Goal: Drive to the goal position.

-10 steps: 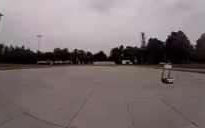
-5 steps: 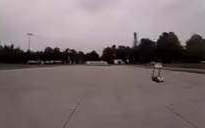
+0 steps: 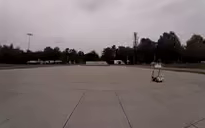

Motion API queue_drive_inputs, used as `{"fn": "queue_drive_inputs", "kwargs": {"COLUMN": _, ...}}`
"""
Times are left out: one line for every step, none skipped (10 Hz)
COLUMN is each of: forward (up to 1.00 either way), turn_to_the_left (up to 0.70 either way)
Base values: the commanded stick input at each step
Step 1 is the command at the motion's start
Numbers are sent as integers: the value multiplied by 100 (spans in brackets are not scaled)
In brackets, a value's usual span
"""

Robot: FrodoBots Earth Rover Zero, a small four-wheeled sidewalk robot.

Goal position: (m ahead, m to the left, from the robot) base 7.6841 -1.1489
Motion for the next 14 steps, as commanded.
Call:
{"fn": "queue_drive_inputs", "kwargs": {"forward": 100, "turn_to_the_left": -27}}
{"fn": "queue_drive_inputs", "kwargs": {"forward": 100, "turn_to_the_left": -26}}
{"fn": "queue_drive_inputs", "kwargs": {"forward": 100, "turn_to_the_left": 0}}
{"fn": "queue_drive_inputs", "kwargs": {"forward": 100, "turn_to_the_left": 0}}
{"fn": "queue_drive_inputs", "kwargs": {"forward": 100, "turn_to_the_left": 0}}
{"fn": "queue_drive_inputs", "kwargs": {"forward": 100, "turn_to_the_left": 0}}
{"fn": "queue_drive_inputs", "kwargs": {"forward": 100, "turn_to_the_left": 0}}
{"fn": "queue_drive_inputs", "kwargs": {"forward": 100, "turn_to_the_left": 0}}
{"fn": "queue_drive_inputs", "kwargs": {"forward": 100, "turn_to_the_left": 0}}
{"fn": "queue_drive_inputs", "kwargs": {"forward": 100, "turn_to_the_left": 0}}
{"fn": "queue_drive_inputs", "kwargs": {"forward": 100, "turn_to_the_left": 0}}
{"fn": "queue_drive_inputs", "kwargs": {"forward": 100, "turn_to_the_left": 0}}
{"fn": "queue_drive_inputs", "kwargs": {"forward": 100, "turn_to_the_left": 0}}
{"fn": "queue_drive_inputs", "kwargs": {"forward": 100, "turn_to_the_left": 0}}
